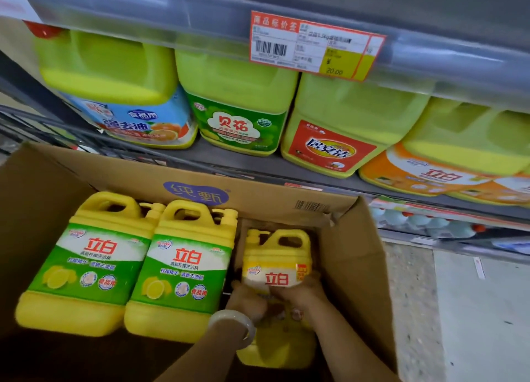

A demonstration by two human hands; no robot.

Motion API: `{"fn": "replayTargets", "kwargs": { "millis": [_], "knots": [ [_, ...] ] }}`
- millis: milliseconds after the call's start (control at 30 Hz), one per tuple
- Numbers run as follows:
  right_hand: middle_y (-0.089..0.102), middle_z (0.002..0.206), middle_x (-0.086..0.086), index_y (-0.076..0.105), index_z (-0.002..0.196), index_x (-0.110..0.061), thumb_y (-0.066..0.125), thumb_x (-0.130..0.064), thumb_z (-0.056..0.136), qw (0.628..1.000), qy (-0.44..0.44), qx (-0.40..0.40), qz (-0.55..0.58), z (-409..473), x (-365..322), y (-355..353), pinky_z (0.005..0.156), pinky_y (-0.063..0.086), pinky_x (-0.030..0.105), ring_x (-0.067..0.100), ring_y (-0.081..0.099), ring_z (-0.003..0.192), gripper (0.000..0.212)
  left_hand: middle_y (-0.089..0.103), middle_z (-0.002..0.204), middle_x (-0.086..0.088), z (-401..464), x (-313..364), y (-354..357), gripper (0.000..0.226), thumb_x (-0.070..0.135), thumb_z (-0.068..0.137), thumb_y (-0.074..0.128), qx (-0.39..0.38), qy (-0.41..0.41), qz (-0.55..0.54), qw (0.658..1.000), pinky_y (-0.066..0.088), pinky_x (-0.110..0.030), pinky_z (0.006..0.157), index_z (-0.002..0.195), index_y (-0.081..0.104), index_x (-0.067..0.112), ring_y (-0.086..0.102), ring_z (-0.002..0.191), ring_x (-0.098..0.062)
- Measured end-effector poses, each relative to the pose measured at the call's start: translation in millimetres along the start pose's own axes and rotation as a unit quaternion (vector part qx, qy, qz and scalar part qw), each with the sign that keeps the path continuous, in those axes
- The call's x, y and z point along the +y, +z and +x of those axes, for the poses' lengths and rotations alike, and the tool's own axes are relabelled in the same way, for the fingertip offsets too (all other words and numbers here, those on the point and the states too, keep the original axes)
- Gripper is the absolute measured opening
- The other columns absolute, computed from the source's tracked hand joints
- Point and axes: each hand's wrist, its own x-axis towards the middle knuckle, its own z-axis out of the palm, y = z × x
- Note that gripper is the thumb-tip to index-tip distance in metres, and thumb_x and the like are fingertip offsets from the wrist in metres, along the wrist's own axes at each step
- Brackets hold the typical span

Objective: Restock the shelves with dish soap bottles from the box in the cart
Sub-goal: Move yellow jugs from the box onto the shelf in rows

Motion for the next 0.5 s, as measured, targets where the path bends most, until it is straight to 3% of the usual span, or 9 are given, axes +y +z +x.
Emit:
{"fn": "replayTargets", "kwargs": {
  "millis": [67, 100, 267, 333, 433, 500],
  "knots": [
    [0.052, 0.132, 0.004, 0.041, 0.133, -0.010, 0.084, -0.036, 0.065, 1.000, 0.006, 0.007, -0.011, -4, -2, -5, 0.098, 0.043, 0.028, 0.022, 0.052, 0.123, 0.085, 0.069, 0.102, -0.007, -10, -4, -1, 0.050, 0.019, 0.068, 0.083, 0.001, 0.019, -0.007, 1.000, 0.055, -0.028, 0.079, 0.111, 0.062, 0.006, 0.065, 0.090, -0.019],
    [0.054, 0.131, 0.005, 0.040, 0.131, -0.008, 0.085, -0.031, 0.065, 1.000, 0.002, 0.017, -0.010, -6, -4, -8, 0.098, 0.044, 0.029, 0.022, 0.053, 0.121, 0.083, 0.069, 0.097, -0.005, -15, -7, -2, 0.045, 0.020, 0.065, 0.085, -0.004, 0.021, -0.033, 0.999, 0.052, -0.025, 0.076, 0.105, 0.066, 0.008, 0.064, 0.087, -0.017],
    [0.056, 0.128, 0.003, 0.039, 0.132, -0.008, 0.088, -0.042, 0.052, 0.998, -0.035, 0.013, -0.045, -41, -15, -20, 0.096, 0.047, 0.029, 0.021, 0.055, 0.120, 0.100, 0.069, 0.078, 0.008, -52, -15, -5, 0.049, 0.025, 0.052, 0.092, 0.022, 0.046, -0.088, 0.995, 0.044, -0.008, 0.050, 0.093, 0.071, 0.009, 0.062, 0.068, -0.002],
    [0.058, 0.126, 0.005, 0.040, 0.129, -0.009, 0.090, -0.040, 0.047, 0.998, -0.056, 0.029, -0.013, -59, -14, -28, 0.096, 0.049, 0.034, 0.022, 0.056, 0.118, 0.101, 0.070, 0.076, 0.005, -74, -8, -11, 0.061, 0.038, 0.040, 0.094, 0.054, 0.058, -0.076, 0.994, 0.042, -0.007, 0.043, 0.087, 0.067, 0.010, 0.061, 0.062, 0.002],
    [0.059, 0.121, 0.007, 0.038, 0.123, -0.008, 0.091, -0.028, 0.052, 0.992, -0.101, 0.056, 0.059, -88, -15, -45, 0.093, 0.050, 0.041, 0.025, 0.058, 0.113, 0.091, 0.073, 0.093, 0.000, -81, -4, -18, 0.104, 0.060, 0.011, 0.091, 0.075, 0.124, -0.091, 0.985, 0.058, -0.024, 0.069, 0.099, 0.062, 0.013, 0.069, 0.079, -0.005],
    [0.060, 0.116, 0.005, 0.037, 0.121, -0.008, 0.092, -0.025, 0.052, 0.984, -0.143, 0.070, 0.086, -109, -23, -55, 0.089, 0.052, 0.042, 0.023, 0.059, 0.109, 0.090, 0.072, 0.090, 0.003, -103, 7, -32, 0.097, 0.049, 0.016, 0.095, 0.080, 0.148, -0.090, 0.982, 0.058, -0.032, 0.075, 0.100, 0.058, 0.016, 0.068, 0.084, -0.009]
  ]
}}
